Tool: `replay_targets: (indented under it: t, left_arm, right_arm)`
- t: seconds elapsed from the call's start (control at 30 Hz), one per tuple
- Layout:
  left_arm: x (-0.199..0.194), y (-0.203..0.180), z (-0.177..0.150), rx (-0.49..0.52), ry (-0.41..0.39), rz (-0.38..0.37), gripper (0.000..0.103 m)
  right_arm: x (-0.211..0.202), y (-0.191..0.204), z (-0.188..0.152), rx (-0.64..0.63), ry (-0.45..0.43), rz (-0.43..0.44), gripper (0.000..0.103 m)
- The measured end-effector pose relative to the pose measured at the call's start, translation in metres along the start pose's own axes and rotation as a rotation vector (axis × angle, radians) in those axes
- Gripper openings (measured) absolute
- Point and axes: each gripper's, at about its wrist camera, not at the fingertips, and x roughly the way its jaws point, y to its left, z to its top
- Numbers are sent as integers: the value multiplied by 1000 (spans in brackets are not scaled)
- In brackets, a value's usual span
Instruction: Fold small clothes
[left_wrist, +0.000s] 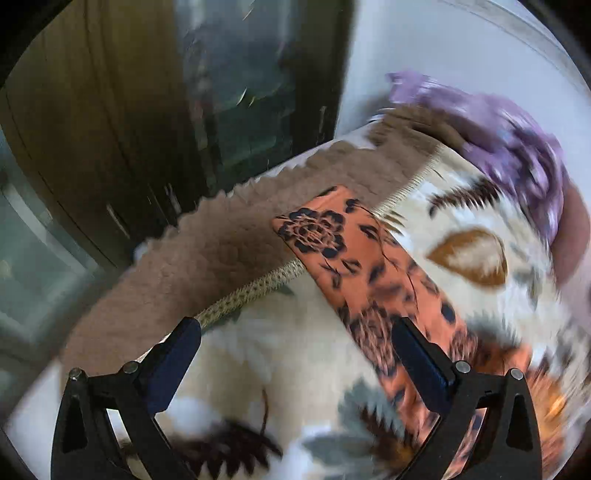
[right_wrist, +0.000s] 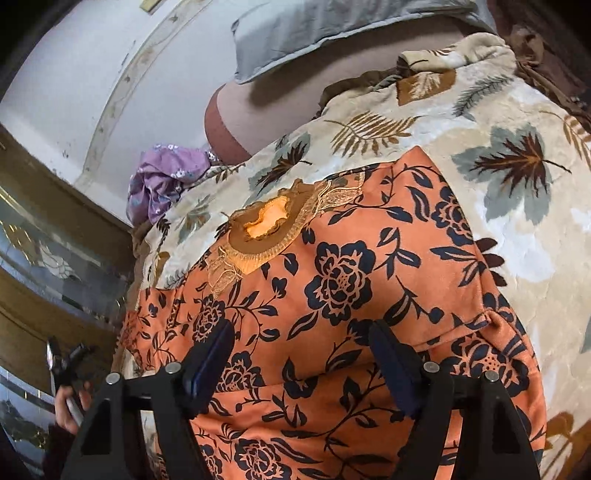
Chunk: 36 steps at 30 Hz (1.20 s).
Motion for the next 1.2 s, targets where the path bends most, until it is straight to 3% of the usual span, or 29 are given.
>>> replay_targets:
  t: [0.13, 0.17, 0.2, 0.27, 0.33, 0.5, 0.6, 0.73, 0.83, 1.0, 1.03, 1.1, 1.2]
  left_arm:
    - [30, 18, 18, -172, 13, -199, 102]
    - [39, 16, 18, -196, 26, -247, 92]
    - [50, 13, 17, -220, 46, -307, 71]
    - [68, 9, 16, -231, 90, -366, 48]
    - [85, -1, 13, -225, 116, -364, 45]
    - [105, -1, 16, -272, 90, -351, 44]
    - [102, 5, 16, -312, 83, -350, 45]
    - [92, 17, 2, -285, 117, -329, 49]
    - [97, 24, 2, -364, 107, -366, 49]
    - [112, 8, 15, -365, 42, -329, 47]
    - [113, 5, 17, -363, 31, -318, 43]
    - [114, 2, 18, -351, 24, -288, 4]
    - [97, 0, 16, -313, -5, -293, 5]
  right_arm:
    - [9, 1, 1, -19, 10, -24, 78]
    - [13, 1, 1, -20, 15, -31, 78]
    - [16, 1, 2, -20, 23, -32, 78]
    - [21, 2, 3, -23, 32, -29, 78]
    - [23, 4, 4, -40, 26, -30, 78]
    - [24, 8, 5, -80, -3, -47, 78]
    - [25, 8, 5, -103, -11, -62, 78]
    - [27, 6, 8, -112, -20, -77, 78]
    - [30, 5, 7, -104, -13, -65, 78]
    - [29, 9, 2, -145, -28, -89, 78]
    - [27, 8, 3, -148, -43, -94, 78]
    - [24, 8, 5, -149, -66, -96, 78]
    - [19, 7, 7, -157, -94, -107, 78]
